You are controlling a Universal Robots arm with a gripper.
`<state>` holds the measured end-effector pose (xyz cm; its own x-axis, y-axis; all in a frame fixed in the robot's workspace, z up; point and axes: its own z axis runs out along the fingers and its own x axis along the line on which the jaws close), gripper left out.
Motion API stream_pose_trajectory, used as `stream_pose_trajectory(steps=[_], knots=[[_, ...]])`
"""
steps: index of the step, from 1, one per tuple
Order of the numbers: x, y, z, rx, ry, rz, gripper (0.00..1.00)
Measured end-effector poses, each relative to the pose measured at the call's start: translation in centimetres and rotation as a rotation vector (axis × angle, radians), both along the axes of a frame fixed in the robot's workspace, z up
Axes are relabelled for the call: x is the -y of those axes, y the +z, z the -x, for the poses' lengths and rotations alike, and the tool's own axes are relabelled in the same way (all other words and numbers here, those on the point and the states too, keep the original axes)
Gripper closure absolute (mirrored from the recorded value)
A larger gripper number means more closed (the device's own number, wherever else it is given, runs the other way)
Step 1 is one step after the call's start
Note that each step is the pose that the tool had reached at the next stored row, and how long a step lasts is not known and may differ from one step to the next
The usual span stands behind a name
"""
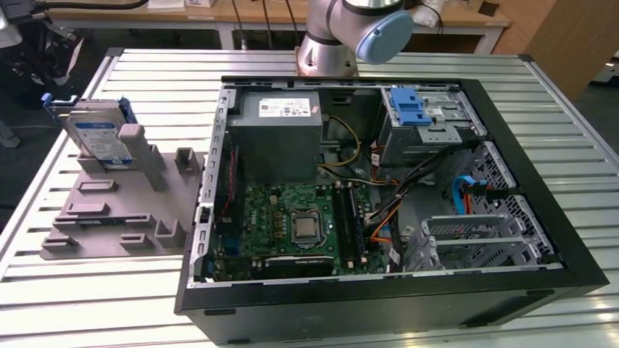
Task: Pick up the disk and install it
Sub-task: 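Reach for the disk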
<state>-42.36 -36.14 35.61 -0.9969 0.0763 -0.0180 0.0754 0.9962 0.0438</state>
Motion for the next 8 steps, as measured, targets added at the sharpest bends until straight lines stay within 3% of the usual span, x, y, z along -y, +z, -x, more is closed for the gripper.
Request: stream_pose_trajectory(steps=[8], knots=[[0.0, 0.0, 0.05, 0.0, 0.0, 0.0, 0.89]])
